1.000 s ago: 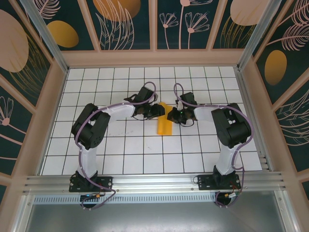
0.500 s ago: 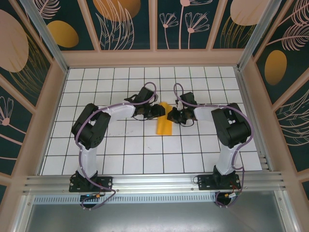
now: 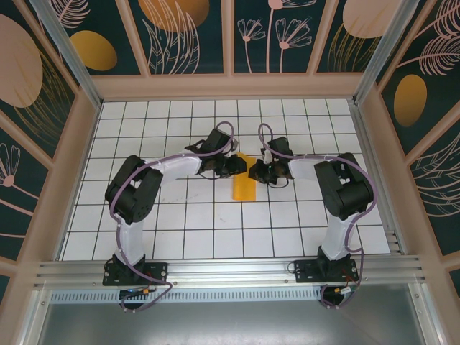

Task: Fold a paper plane with a square sheet of paper (fold left side to right side)
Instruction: First fold the square sheet of paper in half at the center of the table, then hold the square sheet of paper at the center of the table.

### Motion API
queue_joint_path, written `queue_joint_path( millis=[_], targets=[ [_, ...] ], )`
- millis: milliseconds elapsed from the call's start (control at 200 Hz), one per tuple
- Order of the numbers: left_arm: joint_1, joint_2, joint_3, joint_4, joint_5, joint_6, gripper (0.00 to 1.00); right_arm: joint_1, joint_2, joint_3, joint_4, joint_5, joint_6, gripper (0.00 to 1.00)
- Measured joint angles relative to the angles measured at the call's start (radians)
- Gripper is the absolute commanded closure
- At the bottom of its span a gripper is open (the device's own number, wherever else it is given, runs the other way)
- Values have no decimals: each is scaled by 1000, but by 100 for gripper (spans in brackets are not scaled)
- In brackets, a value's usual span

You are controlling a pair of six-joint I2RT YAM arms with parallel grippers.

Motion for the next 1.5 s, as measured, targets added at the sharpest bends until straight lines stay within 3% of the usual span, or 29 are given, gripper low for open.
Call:
queue_joint_path(
  millis=[996, 1236, 1501],
  targets=[
    [1, 85, -39, 51, -60, 14, 72, -16, -15, 3, -8, -46, -23, 86],
    [2, 82, -46, 61, -60, 14, 73, -24, -11, 132, -13, -84, -21, 88],
    [2, 82, -47, 63, -60, 14, 73, -18, 129, 234, 10, -106, -14, 88]
  ],
)
